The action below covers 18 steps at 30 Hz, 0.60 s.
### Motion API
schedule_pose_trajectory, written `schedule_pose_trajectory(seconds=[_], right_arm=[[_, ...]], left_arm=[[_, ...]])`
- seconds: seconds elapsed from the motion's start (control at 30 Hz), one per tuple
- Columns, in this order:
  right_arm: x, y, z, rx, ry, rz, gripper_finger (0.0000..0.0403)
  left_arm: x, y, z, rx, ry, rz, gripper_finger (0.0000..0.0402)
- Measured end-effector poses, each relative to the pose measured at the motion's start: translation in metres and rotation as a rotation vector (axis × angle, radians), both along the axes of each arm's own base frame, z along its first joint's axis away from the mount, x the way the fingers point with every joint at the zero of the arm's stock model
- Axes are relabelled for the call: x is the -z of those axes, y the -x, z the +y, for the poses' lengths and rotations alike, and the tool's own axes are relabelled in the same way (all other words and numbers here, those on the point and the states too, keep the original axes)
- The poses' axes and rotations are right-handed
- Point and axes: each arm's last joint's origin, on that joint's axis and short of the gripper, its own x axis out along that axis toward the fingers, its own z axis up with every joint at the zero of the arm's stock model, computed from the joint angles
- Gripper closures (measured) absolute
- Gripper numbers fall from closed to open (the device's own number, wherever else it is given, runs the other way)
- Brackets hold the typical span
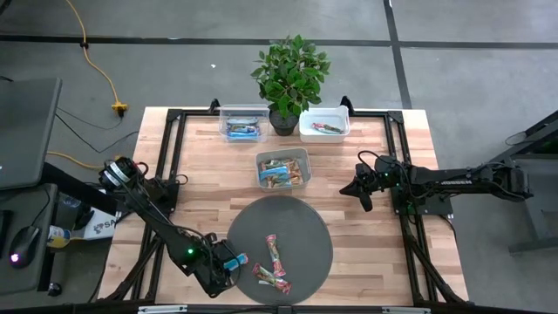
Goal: Pick and place Granola Bars by type
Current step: Put the red granola bar into the white bin
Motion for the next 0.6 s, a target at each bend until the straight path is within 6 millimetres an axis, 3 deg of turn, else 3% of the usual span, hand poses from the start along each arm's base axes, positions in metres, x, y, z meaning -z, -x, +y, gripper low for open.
schedule_pose_trajectory(seconds=[0.23, 0.6], right_arm=[[0.0, 0.0, 0.0, 0.0, 0.0, 0.0, 0.0403], [0.0, 0.0, 0.0, 0.0, 0.0, 0.0, 0.0403]], left_arm=[[0.001, 0.0, 0.0, -0.007, 0.005, 0.005, 0.016], [0.018, -0.004, -0.006, 0.002, 0.005, 0.041, 0.016]])
